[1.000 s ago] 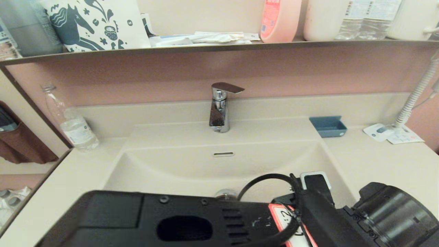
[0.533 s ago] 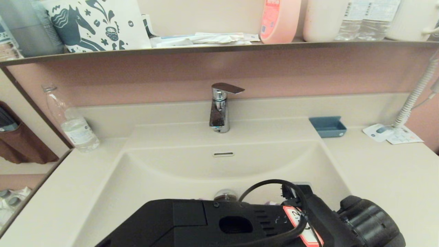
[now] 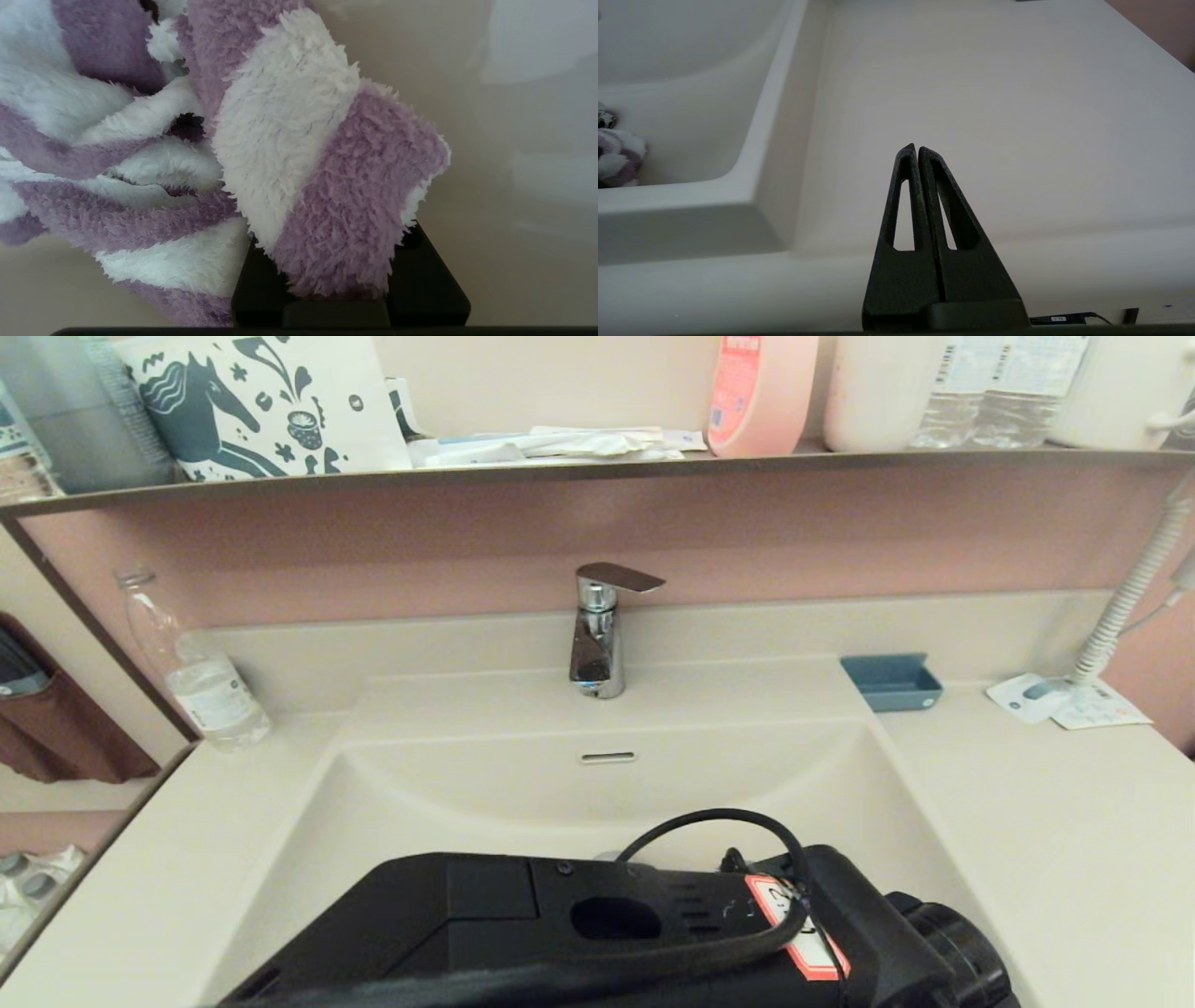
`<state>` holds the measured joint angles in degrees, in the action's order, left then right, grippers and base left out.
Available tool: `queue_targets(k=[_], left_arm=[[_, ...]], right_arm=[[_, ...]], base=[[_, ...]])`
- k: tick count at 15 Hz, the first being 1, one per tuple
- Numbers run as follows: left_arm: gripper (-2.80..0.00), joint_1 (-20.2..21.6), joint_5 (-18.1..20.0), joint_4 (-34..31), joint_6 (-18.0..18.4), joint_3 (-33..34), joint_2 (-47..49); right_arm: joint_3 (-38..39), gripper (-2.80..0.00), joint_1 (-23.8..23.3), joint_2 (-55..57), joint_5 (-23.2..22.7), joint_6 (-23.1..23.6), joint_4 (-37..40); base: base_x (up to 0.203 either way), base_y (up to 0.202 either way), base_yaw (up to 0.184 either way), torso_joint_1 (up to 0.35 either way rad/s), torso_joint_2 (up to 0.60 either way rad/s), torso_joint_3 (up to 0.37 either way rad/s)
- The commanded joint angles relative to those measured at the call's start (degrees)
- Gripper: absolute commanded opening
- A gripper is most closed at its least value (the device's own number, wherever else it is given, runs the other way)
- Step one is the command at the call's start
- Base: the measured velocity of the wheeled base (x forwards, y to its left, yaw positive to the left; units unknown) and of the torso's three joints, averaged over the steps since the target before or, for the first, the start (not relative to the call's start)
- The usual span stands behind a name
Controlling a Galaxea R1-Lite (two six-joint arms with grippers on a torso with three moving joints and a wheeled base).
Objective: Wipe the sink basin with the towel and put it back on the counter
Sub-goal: Wipe the sink
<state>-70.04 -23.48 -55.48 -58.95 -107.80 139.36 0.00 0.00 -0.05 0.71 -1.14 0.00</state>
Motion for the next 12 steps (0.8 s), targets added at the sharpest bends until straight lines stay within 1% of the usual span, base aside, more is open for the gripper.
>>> queue_targets(k=[1,2,3,6,8,12], left_arm=[[-2.80,2.0,-0.1,-0.1,-0.5,4.5,-0.5],[-2.80,3.0,-0.1,0.7,-0.5,7.3,-0.9],[-2.80,5.0,-0.2,2.4,-0.4,9.6,-1.7],[-2.80,9.6,-0.2,3.4,0.0,10.7,-3.3],[-2.80,12.4,-0.2,3.4,1.6,10.9,-3.7],[-2.80,14.5,0.1,4.0,1.8,15.8,-3.7]], right_arm=[[0.0,-2.80,0.0,0.0,0.0,0.0,0.0],[0.0,-2.80,0.0,0.0,0.0,0.0,0.0],[0.0,-2.80,0.0,0.0,0.0,0.0,0.0],[0.0,-2.80,0.0,0.0,0.0,0.0,0.0],[0.0,-2.80,0.0,0.0,0.0,0.0,0.0],[0.0,-2.80,0.0,0.0,0.0,0.0,0.0]], base=[[0.000,0.000,0.000,0.000,0.00,0.000],[0.000,0.000,0.000,0.000,0.00,0.000],[0.000,0.000,0.000,0.000,0.00,0.000],[0.000,0.000,0.000,0.000,0.00,0.000],[0.000,0.000,0.000,0.000,0.00,0.000],[0.000,0.000,0.000,0.000,0.00,0.000]])
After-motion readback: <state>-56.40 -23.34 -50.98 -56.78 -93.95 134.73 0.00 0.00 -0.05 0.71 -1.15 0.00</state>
